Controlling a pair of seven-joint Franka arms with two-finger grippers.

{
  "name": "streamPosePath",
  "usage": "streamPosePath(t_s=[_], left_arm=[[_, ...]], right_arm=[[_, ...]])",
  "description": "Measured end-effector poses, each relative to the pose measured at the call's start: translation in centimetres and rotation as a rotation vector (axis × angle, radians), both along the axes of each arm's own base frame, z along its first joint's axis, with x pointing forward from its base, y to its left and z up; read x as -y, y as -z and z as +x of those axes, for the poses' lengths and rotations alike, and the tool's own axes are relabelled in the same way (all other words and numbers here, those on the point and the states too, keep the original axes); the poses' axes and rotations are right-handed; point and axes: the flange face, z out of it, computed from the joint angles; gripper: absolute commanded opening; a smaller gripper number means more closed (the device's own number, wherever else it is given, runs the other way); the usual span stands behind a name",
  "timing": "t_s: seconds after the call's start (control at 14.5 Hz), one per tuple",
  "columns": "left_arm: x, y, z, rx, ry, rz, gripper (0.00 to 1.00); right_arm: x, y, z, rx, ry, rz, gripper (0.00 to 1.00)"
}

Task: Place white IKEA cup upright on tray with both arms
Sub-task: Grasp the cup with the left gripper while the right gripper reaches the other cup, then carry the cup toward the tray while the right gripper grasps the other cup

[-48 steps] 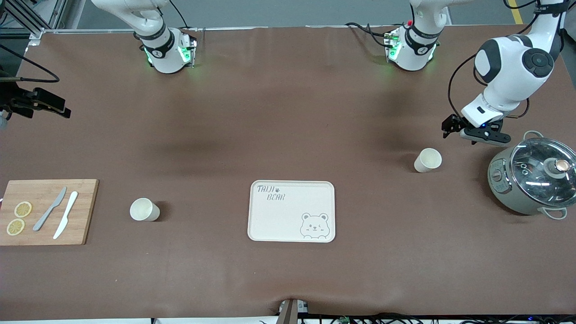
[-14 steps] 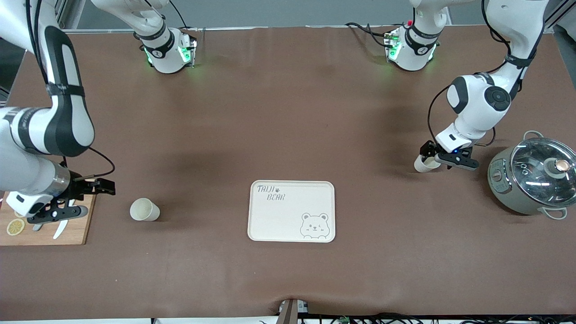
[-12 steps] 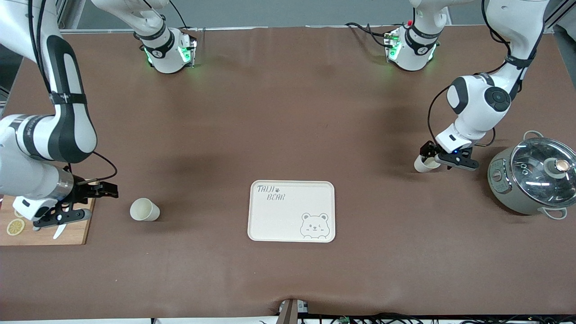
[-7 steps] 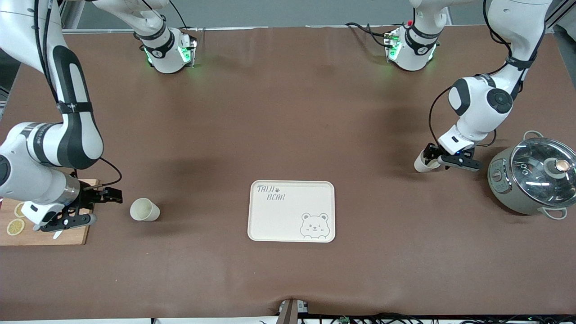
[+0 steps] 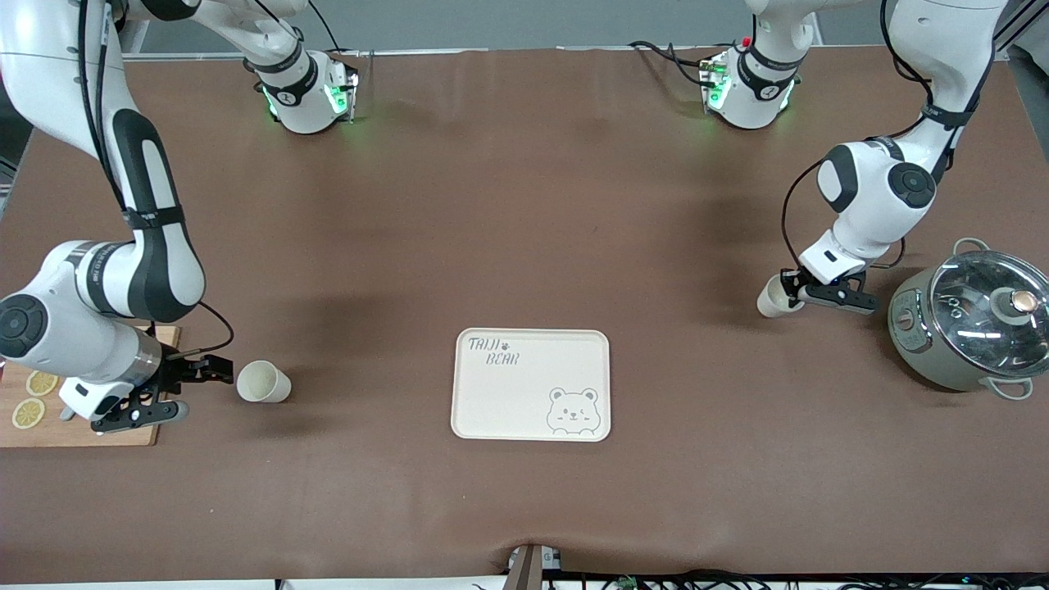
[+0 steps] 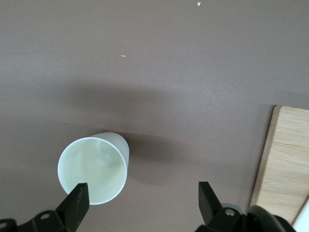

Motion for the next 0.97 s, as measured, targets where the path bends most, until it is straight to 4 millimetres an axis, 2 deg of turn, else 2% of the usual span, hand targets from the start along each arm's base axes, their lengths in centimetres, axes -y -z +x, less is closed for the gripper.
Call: streamPosePath(t_s=[0.21, 0.34, 0.76, 0.97], left_arm=[[2.1, -1.7, 1.9, 0.043, -0.049, -0.026, 0.00], [4.8, -2.9, 3.0, 0.064, -0.096, -0.057, 0.00], [18.2, -6.6, 5.2, -0.025, -0.259, -0.154, 0.00], [23.5, -7.7, 6.3, -0.069, -0.307, -0.157, 0.00]], right_arm=[[-0.1, 1.0, 0.1, -0.003, 0.002, 0.005, 1.00], [-0.1, 1.4, 0.1, -0.006, 0.000, 0.005, 1.00], [-0.2, 3.7, 0.2, -0.001, -0.014, 0.000, 1.00], [-0.3, 4.2, 0.2, -0.002, -0.018, 0.000, 1.00]])
